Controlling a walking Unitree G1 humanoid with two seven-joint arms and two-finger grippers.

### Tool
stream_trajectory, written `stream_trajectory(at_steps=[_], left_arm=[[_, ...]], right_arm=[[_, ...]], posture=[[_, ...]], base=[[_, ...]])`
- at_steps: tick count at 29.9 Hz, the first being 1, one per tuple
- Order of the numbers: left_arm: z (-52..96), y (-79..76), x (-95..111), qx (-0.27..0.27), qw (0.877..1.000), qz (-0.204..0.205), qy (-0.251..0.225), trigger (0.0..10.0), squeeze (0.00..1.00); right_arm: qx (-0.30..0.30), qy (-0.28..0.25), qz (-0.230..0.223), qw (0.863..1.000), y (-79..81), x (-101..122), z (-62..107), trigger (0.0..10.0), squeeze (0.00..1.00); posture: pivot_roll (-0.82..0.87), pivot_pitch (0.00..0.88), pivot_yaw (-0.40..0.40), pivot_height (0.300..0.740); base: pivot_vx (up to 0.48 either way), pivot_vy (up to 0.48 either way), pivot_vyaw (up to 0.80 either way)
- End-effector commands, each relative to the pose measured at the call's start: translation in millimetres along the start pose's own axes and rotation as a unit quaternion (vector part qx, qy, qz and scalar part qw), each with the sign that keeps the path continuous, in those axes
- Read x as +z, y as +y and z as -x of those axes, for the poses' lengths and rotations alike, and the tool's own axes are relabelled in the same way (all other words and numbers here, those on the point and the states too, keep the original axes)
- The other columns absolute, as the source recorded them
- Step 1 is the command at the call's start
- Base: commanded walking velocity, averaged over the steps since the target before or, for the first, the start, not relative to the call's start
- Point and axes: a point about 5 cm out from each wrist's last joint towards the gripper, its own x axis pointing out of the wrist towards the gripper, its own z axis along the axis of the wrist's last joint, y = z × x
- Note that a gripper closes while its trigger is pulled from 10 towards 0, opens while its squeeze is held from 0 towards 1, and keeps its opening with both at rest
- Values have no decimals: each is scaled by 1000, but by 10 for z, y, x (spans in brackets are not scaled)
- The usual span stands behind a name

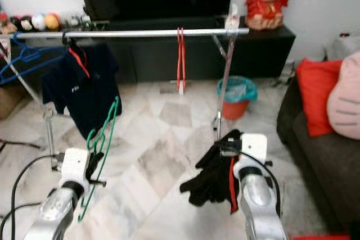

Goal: Hang hanger

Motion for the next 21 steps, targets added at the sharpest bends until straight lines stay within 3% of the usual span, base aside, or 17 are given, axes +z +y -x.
stream_trajectory(at_steps=[1, 5, 8, 9, 12, 14, 15, 19, 21], left_arm=[[-9, 24, 41, 3, 1000, -6, -6, 10000, 0], [-21, 3, 40, -14, 1000, 0, -1, 10000, 0], [-30, -79, 44, -65, 998, -2, 2, 10000, 0], [-35, -138, 77, -112, 994, 2, 3, 10000, 0], [-39, -179, 116, -173, 985, -6, 12, 10000, 0], [-39, -181, 121, -188, 982, -8, 17, 10000, 0], [-34, -164, 128, -234, 971, -29, 34, 10000, 0], [-15, -138, 160, -280, 958, -47, 52, 10000, 0], [46, -110, 275, -358, 928, -79, 70, 10000, 0]], right_arm=[[1, -21, 0, 1000, 2, 102, -21, 10000, 0], [0, -23, 1, 1000, 5, 123, -37, 10000, 0], [-1, -23, 2, 1000, 8, 135, -49, 10000, 0], [-8, -18, 8, 1000, 5, 150, -68, 10000, 0], [-33, -4, 13, 999, -36, 188, -114, 10000, 0], [-42, 1, 13, 999, -49, 197, -128, 10000, 0], [-61, 14, 2, 998, -65, 234, -172, 10000, 0], [-76, 24, -2, 997, -68, 270, -215, 10000, 0], [-107, 47, -4, 993, -81, 284, -285, 10000, 0]], posture=[[-37, 0, 21, 740], [-38, 0, 23, 740], [-38, 0, 25, 740], [-37, 0, 29, 740], [-40, 0, 35, 740], [-44, 0, 37, 740], [-46, 0, 42, 740], [-44, 0, 48, 740], [-46, 0, 56, 740]], base=[[-270, 0, 0], [0, 0, 0], [0, 0, 0], [0, 0, 0], [0, 0, 0], [0, 0, 0], [0, 0, 0], [0, 0, 0], [0, 0, 0]])
